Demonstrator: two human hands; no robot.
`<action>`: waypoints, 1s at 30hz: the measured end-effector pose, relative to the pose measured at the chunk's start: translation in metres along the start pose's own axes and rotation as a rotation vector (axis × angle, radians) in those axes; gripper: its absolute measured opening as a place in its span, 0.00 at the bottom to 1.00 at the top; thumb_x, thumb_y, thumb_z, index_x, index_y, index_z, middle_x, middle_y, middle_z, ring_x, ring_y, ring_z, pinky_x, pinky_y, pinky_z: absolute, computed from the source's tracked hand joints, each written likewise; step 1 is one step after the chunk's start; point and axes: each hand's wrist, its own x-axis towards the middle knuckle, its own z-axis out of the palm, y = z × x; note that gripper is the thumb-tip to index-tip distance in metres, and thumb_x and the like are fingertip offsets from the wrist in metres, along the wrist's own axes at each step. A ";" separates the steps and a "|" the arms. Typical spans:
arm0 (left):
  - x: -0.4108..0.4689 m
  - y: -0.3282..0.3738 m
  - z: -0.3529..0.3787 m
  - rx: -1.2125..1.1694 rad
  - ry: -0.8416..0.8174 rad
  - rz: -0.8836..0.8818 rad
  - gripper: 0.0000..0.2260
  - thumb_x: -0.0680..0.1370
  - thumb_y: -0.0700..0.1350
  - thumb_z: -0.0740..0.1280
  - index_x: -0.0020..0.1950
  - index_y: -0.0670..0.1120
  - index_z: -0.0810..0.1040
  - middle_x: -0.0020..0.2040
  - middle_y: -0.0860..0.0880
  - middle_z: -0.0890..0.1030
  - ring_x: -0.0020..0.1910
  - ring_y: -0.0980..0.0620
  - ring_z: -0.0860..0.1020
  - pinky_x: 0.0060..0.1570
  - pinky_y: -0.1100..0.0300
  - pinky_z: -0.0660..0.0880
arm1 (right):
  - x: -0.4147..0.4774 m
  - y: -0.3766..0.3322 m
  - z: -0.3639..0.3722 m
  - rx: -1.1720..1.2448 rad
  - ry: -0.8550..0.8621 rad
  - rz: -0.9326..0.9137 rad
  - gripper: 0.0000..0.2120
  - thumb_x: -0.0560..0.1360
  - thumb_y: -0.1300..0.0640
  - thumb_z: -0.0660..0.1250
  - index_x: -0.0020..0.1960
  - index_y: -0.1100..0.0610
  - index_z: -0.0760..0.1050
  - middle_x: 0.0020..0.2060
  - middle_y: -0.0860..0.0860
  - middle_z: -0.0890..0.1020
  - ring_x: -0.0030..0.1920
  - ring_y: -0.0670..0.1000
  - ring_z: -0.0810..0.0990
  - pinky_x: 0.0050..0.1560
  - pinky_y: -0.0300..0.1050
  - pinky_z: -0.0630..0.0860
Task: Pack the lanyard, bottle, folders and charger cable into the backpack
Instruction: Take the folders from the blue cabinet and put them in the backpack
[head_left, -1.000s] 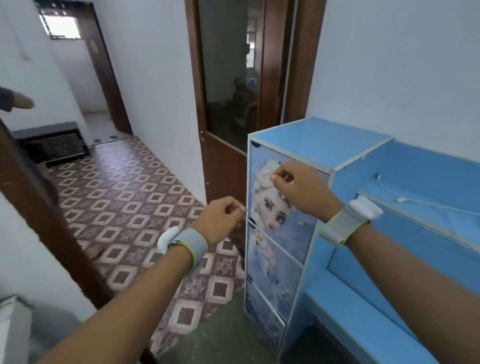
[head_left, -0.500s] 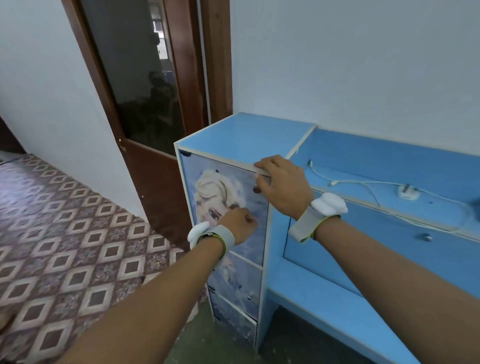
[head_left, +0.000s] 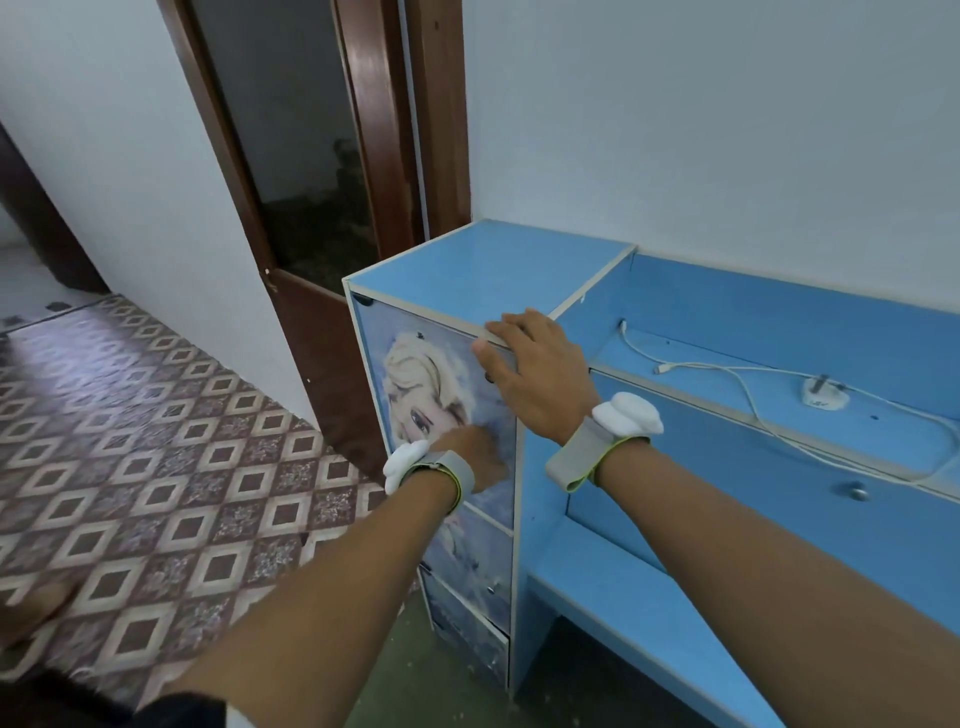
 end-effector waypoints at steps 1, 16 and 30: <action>-0.001 0.001 0.001 0.010 -0.001 -0.012 0.17 0.77 0.51 0.66 0.60 0.41 0.78 0.55 0.41 0.82 0.52 0.40 0.80 0.44 0.53 0.76 | 0.000 -0.001 -0.001 0.011 -0.017 0.013 0.24 0.81 0.38 0.52 0.70 0.48 0.72 0.71 0.46 0.69 0.75 0.50 0.60 0.70 0.56 0.63; 0.017 0.004 0.027 0.002 0.346 -0.159 0.08 0.78 0.44 0.63 0.53 0.44 0.78 0.50 0.40 0.83 0.48 0.38 0.81 0.38 0.56 0.70 | 0.005 0.014 -0.007 -0.001 -0.039 -0.089 0.18 0.83 0.52 0.54 0.71 0.49 0.71 0.69 0.48 0.71 0.72 0.52 0.63 0.63 0.58 0.68; 0.037 -0.002 0.023 0.045 0.276 -0.123 0.09 0.77 0.44 0.64 0.52 0.42 0.81 0.51 0.41 0.84 0.50 0.40 0.81 0.39 0.57 0.70 | 0.010 0.022 -0.001 0.029 0.030 -0.131 0.17 0.82 0.55 0.55 0.68 0.50 0.75 0.65 0.49 0.76 0.68 0.54 0.69 0.57 0.56 0.72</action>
